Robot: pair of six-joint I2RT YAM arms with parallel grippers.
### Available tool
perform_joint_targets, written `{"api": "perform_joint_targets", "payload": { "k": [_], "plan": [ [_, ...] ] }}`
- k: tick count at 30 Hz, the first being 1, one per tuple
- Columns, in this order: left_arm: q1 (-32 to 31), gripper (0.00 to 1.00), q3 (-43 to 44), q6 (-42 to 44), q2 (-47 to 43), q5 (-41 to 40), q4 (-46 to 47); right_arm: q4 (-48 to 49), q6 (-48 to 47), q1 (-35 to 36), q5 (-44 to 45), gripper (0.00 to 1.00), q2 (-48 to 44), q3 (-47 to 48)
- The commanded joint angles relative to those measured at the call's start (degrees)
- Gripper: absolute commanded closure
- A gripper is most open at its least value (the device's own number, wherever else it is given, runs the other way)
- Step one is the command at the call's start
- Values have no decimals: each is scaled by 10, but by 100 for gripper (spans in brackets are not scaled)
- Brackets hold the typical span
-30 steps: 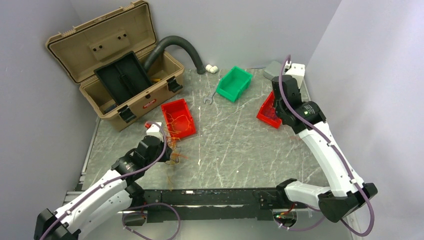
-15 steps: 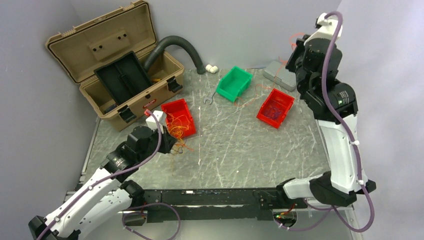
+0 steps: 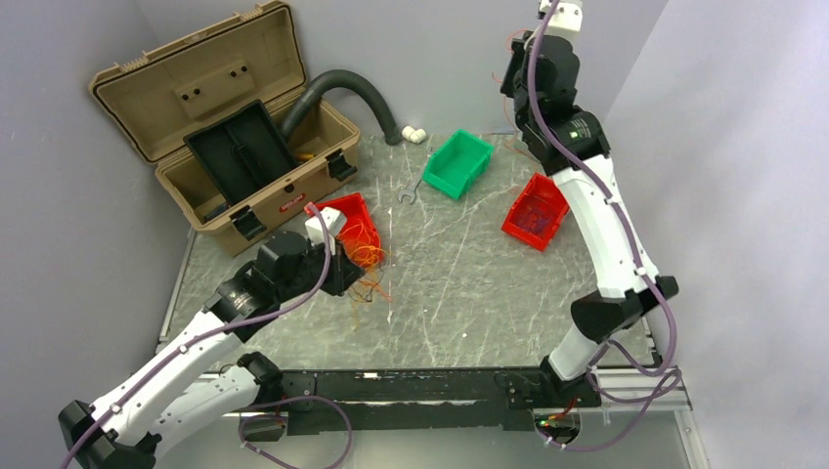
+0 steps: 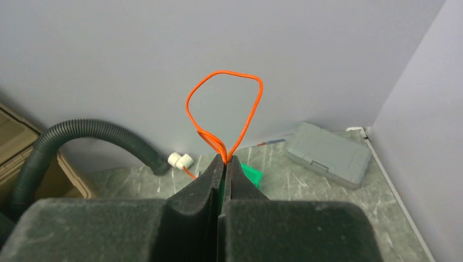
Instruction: Untangle the cables
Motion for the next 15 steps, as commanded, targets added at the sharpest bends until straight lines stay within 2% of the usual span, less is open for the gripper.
{"api": "perform_joint_targets", "payload": {
  "k": [1, 7, 11, 15],
  "plan": [
    [-9, 100, 40, 20, 11, 25, 43, 123, -23, -2, 16, 100, 14, 16],
    [-15, 100, 54, 17, 42, 36, 60, 258, -71, -2, 12, 100, 44, -16],
    [-18, 100, 65, 19, 57, 35, 60, 292, -94, -4, 25, 100, 92, 1],
    [-21, 100, 70, 20, 71, 30, 60, 314, -74, -13, -14, 100, 131, -8]
  ]
}}
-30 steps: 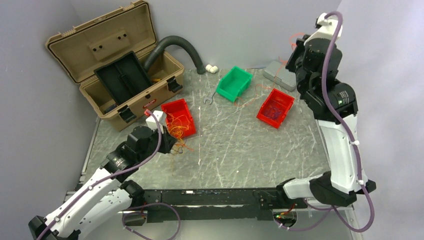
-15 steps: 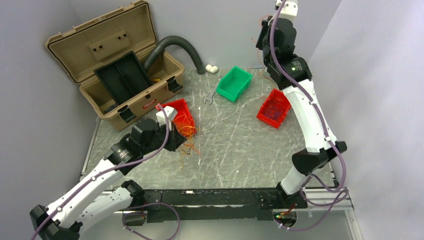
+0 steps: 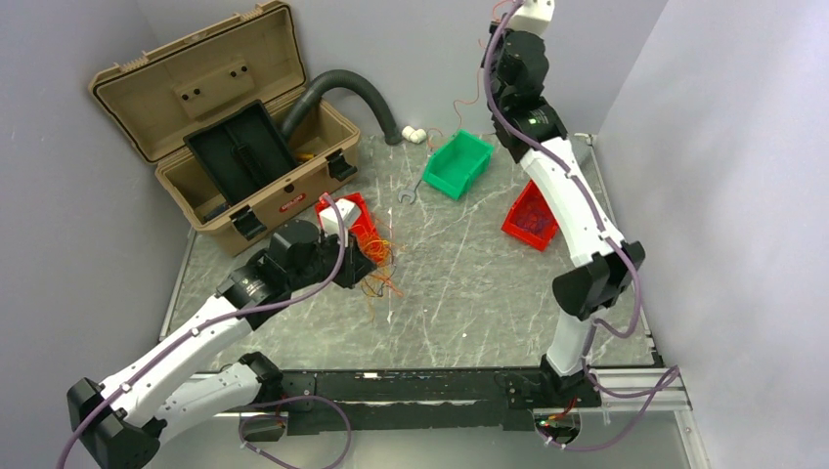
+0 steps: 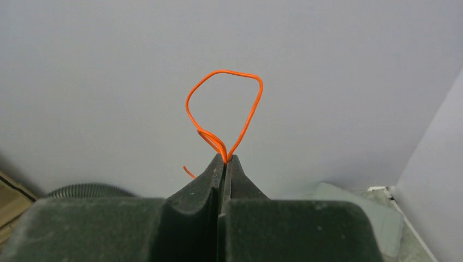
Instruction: Untangle the cables
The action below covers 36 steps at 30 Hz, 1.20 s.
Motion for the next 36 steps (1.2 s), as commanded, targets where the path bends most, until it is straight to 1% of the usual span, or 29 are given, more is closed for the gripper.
{"api": "perform_joint_targets", "payload": {
  "k": [1, 7, 11, 17, 24, 29, 34, 35, 36],
  "plan": [
    [-4, 100, 32, 11, 10, 7, 27, 66, 10, -13, -39, 100, 46, -6],
    [-5, 100, 43, 16, 32, 8, 26, 61, 69, -35, -80, 100, 93, -53],
    [-4, 100, 44, 19, 36, 7, 25, 3, 96, -45, -114, 100, 127, -59],
    [-5, 100, 36, 22, 37, 8, 27, -46, 134, -51, -150, 100, 156, -106],
    [-4, 100, 33, 23, 30, 8, 24, -95, 153, -55, -131, 100, 233, -83],
    [-5, 100, 29, 22, 22, 7, 21, -157, 168, -55, -87, 100, 300, -31],
    [-4, 100, 13, 14, 3, 10, 23, -171, 186, -55, -115, 100, 346, -12],
    [-5, 100, 12, 14, 1, 11, 21, -180, 186, -55, -122, 99, 353, 0],
    [-4, 100, 12, 14, -2, 10, 16, -201, 182, -55, -132, 90, 359, 20]
  ]
}}
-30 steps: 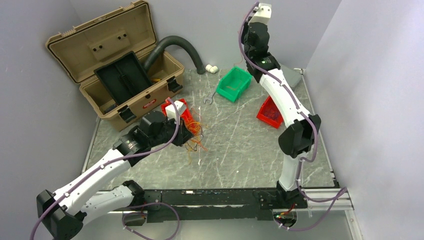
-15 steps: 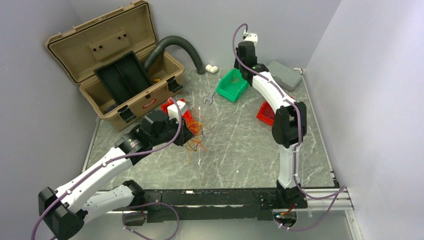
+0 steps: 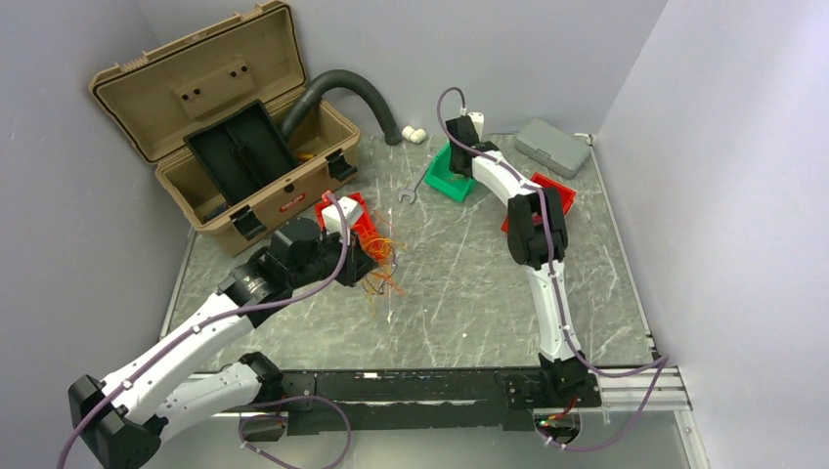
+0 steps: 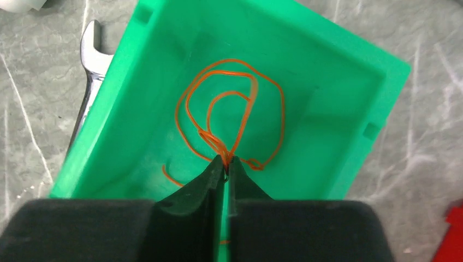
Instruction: Untangle the cables
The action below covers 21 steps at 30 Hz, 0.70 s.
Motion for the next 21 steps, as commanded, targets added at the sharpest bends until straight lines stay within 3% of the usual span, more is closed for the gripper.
{"api": "perform_joint_targets", "payload": {
  "k": [1, 2, 5, 12, 16, 21],
  "plan": [
    [-3, 100, -3, 1, -25, 7, 9, -54, 8, -3, -23, 78, 12, 85],
    [-3, 100, -4, 1, -29, 4, 5, -64, 3, -3, -28, 67, 8, 99],
    [-3, 100, -7, 3, -37, -4, -2, -57, -12, -3, -39, 52, -41, 82],
    [-3, 100, -16, -7, -31, 14, 13, -55, -53, -2, -121, 39, -211, -31],
    [-3, 99, -24, -13, -15, 41, 39, -28, -78, 1, -241, 31, -331, -184],
    [-10, 98, -20, -19, 33, 75, 77, 111, -50, 2, -347, 20, -550, -481]
  ]
}}
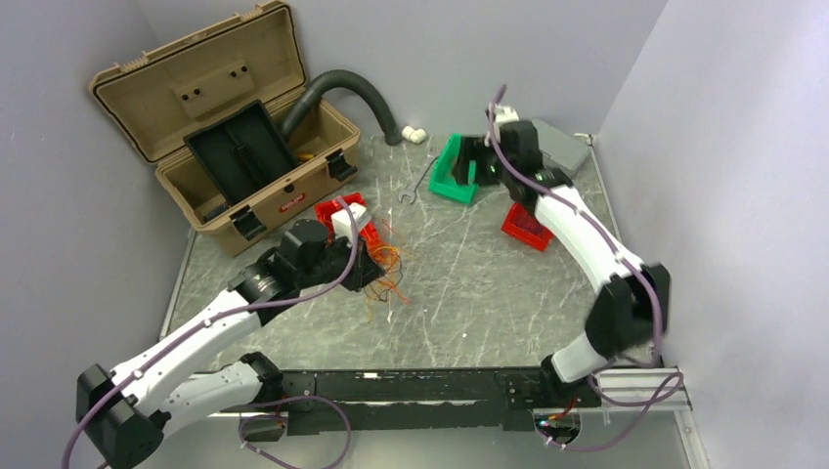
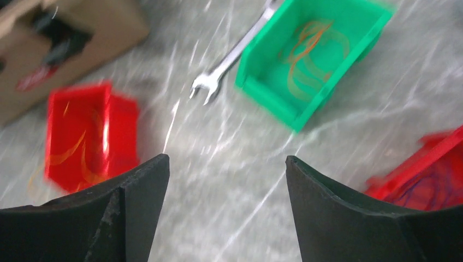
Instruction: Untangle the cables
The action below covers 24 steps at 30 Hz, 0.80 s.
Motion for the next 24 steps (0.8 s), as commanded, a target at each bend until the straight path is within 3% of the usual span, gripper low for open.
{"api": "perform_joint_targets", "payload": {
  "k": [1, 9, 15, 18, 24],
  "plan": [
    [-11, 98, 9, -13, 45, 48, 70, 117, 9, 2, -140, 20, -155, -221],
    [-42, 99, 71, -24, 144, 59, 105, 206, 43, 17, -296, 22, -361, -467],
    [-44, 98, 102, -58, 169, 75, 128, 346, 112, 50, -247, 23, -521, -672],
    [-44, 98, 119, -70, 175, 92, 128, 390, 118, 70, -242, 24, -541, -713],
    [-44, 98, 133, -111, 173, 107, 141, 492, 101, 127, -238, 24, -495, -756]
  ]
}}
